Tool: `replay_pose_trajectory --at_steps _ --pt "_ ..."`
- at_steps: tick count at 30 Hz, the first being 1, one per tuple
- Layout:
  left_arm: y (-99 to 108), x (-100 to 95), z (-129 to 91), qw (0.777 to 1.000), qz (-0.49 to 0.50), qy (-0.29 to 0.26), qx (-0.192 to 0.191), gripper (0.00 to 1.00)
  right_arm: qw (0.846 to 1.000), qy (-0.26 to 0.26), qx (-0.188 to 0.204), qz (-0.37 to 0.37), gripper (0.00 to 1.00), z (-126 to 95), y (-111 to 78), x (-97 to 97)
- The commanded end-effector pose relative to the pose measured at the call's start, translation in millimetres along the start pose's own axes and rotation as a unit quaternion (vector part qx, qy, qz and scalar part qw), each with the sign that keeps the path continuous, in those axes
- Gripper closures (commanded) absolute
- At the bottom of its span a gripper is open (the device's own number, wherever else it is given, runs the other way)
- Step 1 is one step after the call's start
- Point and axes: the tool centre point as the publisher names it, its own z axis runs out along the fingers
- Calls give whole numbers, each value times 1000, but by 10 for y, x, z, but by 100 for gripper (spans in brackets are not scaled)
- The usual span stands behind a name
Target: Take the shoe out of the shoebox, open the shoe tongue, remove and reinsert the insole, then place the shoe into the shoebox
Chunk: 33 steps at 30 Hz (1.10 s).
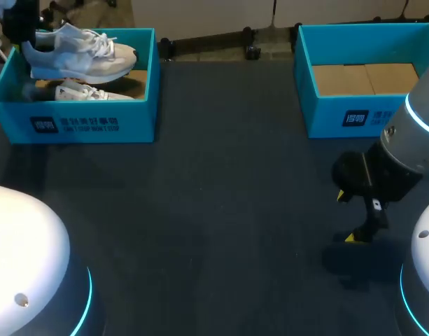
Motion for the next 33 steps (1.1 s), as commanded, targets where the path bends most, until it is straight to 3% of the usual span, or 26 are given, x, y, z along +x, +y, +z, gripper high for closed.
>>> replay_pose_trajectory --at_steps 1,33 --pt "-31 -78 75 1000 -3 5 1 100 1000 -1 0 0 0 5 -6 12" --pt "228 -369 469 999 -14 2 30 100 1000 -1 0 0 0 5 -6 12"
